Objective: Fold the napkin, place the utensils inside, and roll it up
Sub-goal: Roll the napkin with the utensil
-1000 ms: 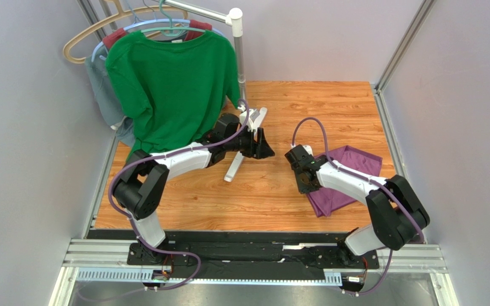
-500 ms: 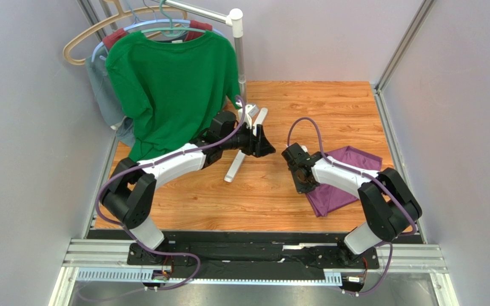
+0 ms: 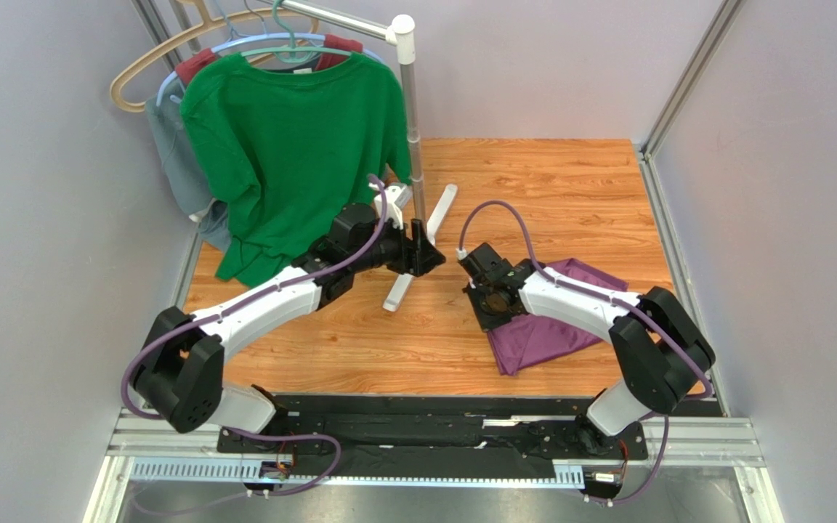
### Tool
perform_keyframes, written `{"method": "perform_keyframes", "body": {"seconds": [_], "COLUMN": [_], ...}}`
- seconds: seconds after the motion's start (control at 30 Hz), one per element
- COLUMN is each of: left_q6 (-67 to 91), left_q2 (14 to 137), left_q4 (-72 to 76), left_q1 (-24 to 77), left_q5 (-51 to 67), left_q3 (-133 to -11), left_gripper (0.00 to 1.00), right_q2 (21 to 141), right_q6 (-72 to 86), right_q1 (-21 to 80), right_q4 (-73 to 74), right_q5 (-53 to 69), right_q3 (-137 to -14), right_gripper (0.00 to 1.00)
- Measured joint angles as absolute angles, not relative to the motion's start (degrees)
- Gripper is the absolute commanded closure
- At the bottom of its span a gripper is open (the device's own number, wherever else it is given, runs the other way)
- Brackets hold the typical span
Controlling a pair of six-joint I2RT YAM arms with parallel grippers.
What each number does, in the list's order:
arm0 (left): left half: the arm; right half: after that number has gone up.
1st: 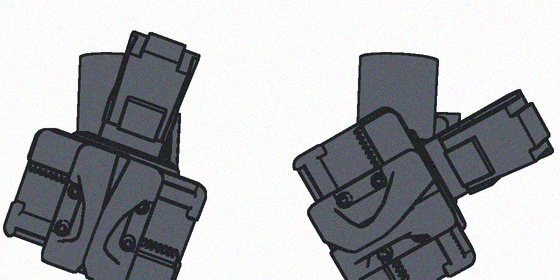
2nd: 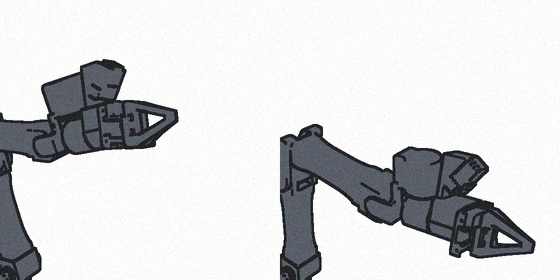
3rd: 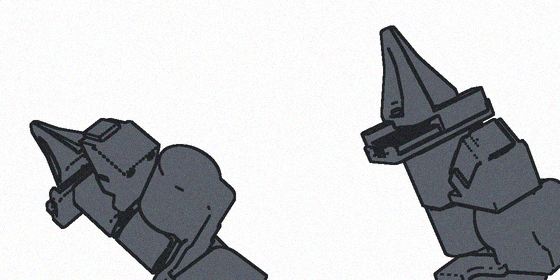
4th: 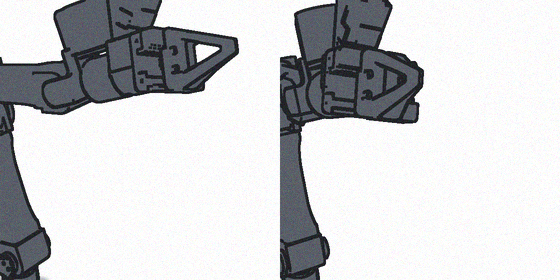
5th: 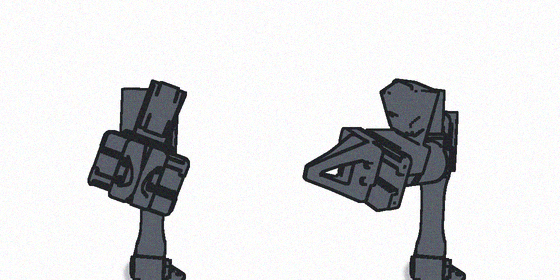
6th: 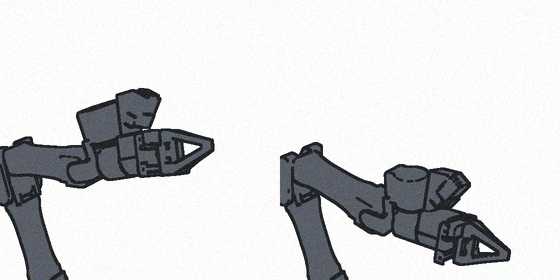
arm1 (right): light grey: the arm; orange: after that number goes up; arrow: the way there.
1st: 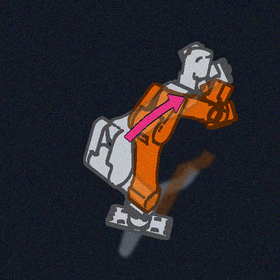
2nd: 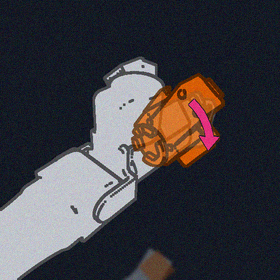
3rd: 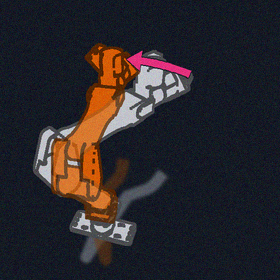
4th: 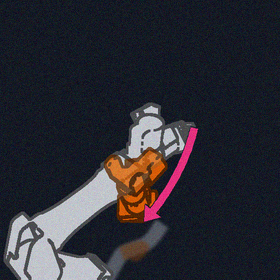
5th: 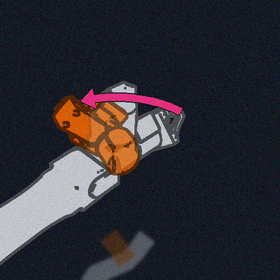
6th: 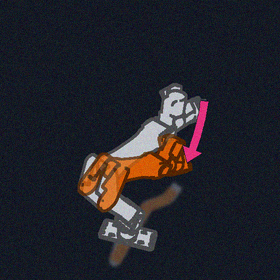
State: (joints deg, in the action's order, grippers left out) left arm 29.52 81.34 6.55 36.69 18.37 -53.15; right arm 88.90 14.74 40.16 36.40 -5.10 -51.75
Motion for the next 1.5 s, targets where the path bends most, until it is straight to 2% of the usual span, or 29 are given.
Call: {"method": "perform_keyframes", "body": {"seconds": [0.4,0.53,0.73,0.8,0.9,1.0,1.17,1.5], "left_q6": [31.4,31.4,31.4,31.4,31.4,31.4,31.4,31.4], "left_q2": [66.8,65.9,65.9,65.9,65.9,65.8,64.5,63.3], "left_q4": [0.8,-0.2,-1.1,-1.1,-1.1,-1.1,-1.1,-1.3], "left_q1": [28.6,28.4,28.4,28.3,28.3,28.3,27.9,26.8], "left_q5": [8.0,7.8,8.0,8.3,8.8,9.2,9.6,10.1], "left_q3": [-40.1,-40.0,-40.0,-40.0,-40.0,-40.0,-38.9,-38.4], "left_gripper": [0.3,0.29,0.28,0.28,0.28,0.28,0.28,0.28], "right_q2": [97.2,98.0,98.0,98.0,98.0,98.0,98.0,98.4], "right_q6": [15.9,17.2,19.2,20.1,21.3,22.2,23.5,24.3], "right_q1": [49.9,51.9,55.9,57.6,59.2,59.6,59.9,60.7], "right_q4": [33.0,33.2,34.6,35.3,36.2,37.0,37.0,36.2], "right_q5": [-0.1,0.0,-3.9,-6.3,-9.4,-11.5,-13.3,-13.5], "right_q3": [-60.6,-61.9,-64.1,-64.6,-64.8,-64.8,-63.6,-61.6], "right_gripper": [1.0,0.69,0.51,0.49,0.49,0.54,0.7,0.7]}}
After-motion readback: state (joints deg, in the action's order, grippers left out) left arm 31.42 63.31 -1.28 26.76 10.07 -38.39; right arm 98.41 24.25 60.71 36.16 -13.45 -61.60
